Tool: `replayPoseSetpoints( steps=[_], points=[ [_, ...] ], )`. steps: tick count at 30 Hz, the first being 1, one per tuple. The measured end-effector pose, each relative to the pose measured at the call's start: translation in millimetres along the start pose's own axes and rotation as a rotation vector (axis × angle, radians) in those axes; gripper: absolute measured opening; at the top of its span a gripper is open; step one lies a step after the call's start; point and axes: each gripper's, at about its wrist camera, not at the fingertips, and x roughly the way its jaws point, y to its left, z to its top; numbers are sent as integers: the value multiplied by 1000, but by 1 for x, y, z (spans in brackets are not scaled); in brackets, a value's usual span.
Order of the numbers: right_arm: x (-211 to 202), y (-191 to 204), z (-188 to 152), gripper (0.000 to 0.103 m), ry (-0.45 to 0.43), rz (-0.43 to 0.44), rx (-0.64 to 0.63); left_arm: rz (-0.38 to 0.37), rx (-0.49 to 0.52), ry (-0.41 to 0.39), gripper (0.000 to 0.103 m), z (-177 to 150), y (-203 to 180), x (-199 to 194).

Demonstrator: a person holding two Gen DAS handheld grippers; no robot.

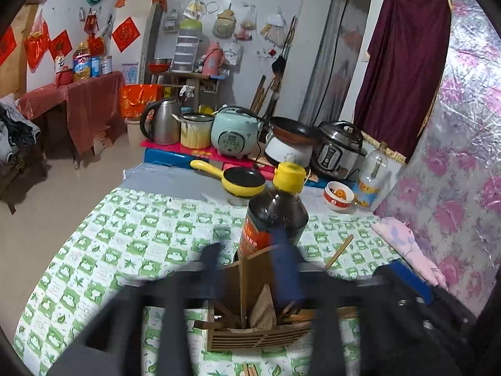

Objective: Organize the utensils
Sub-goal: 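Drop the chopsticks into the holder and open both tools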

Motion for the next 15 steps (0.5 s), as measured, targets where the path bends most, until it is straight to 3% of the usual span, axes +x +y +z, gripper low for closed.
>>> replayPoseSetpoints(
  steps=[3,6,15],
  points=[
    [-13,-1,3,46,-33,-5,2,54,12,-54,85,0,-5,-12],
    [-23,-2,5,51,-56,-1,12,59,-4,-71,92,2,-3,-24],
    [-55,-2,4,76,-124,1,24,104,-79,-95,97,-1,16,-47]
  ],
)
